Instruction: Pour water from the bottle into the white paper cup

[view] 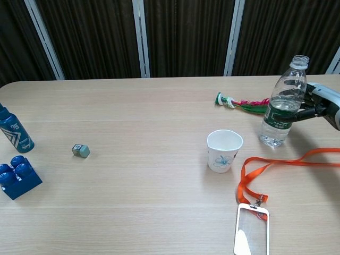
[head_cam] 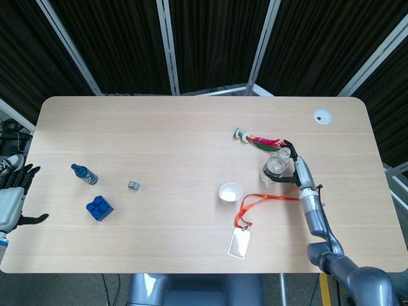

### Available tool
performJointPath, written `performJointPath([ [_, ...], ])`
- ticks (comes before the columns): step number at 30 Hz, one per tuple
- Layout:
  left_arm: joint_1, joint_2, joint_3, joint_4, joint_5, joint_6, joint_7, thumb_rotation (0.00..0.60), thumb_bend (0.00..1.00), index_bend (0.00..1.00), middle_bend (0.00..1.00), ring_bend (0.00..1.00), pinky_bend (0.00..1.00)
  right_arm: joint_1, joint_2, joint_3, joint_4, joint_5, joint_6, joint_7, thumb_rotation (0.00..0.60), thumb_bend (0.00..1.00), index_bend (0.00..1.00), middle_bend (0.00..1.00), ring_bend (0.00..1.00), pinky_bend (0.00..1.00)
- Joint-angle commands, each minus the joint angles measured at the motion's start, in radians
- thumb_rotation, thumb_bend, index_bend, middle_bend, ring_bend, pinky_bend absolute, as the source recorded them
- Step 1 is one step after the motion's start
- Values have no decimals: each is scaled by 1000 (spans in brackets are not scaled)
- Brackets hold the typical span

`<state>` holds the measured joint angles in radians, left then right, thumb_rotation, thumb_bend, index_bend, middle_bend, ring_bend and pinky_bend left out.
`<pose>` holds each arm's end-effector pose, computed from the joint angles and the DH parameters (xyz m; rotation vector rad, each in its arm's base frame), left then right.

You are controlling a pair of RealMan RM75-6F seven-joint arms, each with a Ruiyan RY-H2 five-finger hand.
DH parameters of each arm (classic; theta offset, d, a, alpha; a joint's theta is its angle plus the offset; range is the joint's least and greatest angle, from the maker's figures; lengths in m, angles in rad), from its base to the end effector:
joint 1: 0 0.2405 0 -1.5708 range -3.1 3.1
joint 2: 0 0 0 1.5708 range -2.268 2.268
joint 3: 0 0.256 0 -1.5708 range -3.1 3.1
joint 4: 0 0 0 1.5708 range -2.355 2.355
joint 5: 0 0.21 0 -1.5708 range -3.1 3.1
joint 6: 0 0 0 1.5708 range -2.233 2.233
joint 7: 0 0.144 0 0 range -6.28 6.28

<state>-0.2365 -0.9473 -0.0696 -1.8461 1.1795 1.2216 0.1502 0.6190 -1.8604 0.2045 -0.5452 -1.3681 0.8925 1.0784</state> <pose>-0.2964 0.2186 0.1714 -1.3984 -1.0830 -0.6745 -0.3050 -0.3834 -0.0160 1.0832 -1.6980 1.3584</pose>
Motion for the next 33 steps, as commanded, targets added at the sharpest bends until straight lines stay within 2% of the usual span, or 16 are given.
performJointPath([
  [1, 3, 5, 2, -5, 10, 4, -7, 600, 45, 0, 0, 0, 0, -5, 65, -50, -49, -44, -37, -9, 600, 0, 0, 0, 0, 0],
  [8, 18, 24, 9, -18, 50, 26, -38, 600, 44, 0, 0, 0, 0, -32, 157, -76, -137, -62, -8, -111, 600, 0, 0, 0, 0, 0],
  [13, 36, 48, 17, -31, 104, 54, -84, 600, 43, 0, 0, 0, 0, -93, 270, -97, -256, -70, 87, -315, 600, 0, 0, 0, 0, 0],
  [18, 42, 48, 2, -12, 89, 73, -102, 600, 44, 0, 0, 0, 0, -171, 356, -110, -371, -62, 202, -515, 600, 0, 0, 0, 0, 0],
  [22, 54, 43, -8, -4, 98, 108, -108, 600, 43, 0, 0, 0, 0, -267, 441, -101, -544, -19, 324, -678, 600, 0, 0, 0, 0, 0],
  [25, 62, 40, -3, -5, 121, 125, -112, 600, 43, 0, 0, 0, 0, -330, 526, -109, -717, -15, 412, -781, 600, 0, 0, 0, 0, 0],
  [31, 75, 34, 17, -1, 183, 148, -105, 600, 44, 0, 0, 0, 0, -423, 651, -119, -1013, -21, 547, -900, 600, 0, 0, 0, 0, 0],
  [33, 82, 35, 23, -3, 206, 161, -108, 600, 43, 0, 0, 0, 0, -440, 666, -123, -1054, -33, 576, -944, 600, 0, 0, 0, 0, 0],
])
